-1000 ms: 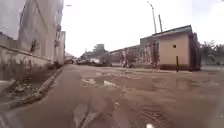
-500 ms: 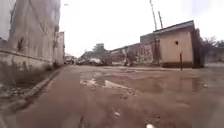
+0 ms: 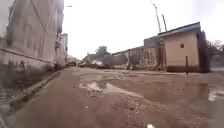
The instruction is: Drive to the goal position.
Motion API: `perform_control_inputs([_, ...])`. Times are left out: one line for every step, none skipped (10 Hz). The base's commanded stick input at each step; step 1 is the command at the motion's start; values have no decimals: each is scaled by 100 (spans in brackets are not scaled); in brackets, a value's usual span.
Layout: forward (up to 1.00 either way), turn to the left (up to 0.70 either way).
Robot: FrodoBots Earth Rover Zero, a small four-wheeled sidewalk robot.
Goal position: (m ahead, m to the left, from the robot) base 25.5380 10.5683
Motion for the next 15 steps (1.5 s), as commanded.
perform_control_inputs([70,35])
perform_control_inputs([70,0])
perform_control_inputs([70,0])
perform_control_inputs([70,0])
perform_control_inputs([70,0])
perform_control_inputs([70,0])
perform_control_inputs([70,0])
perform_control_inputs([70,0])
perform_control_inputs([70,0])
perform_control_inputs([70,0])
perform_control_inputs([70,0])
perform_control_inputs([70,0])
perform_control_inputs([70,0])
perform_control_inputs([70,0])
perform_control_inputs([70,0])
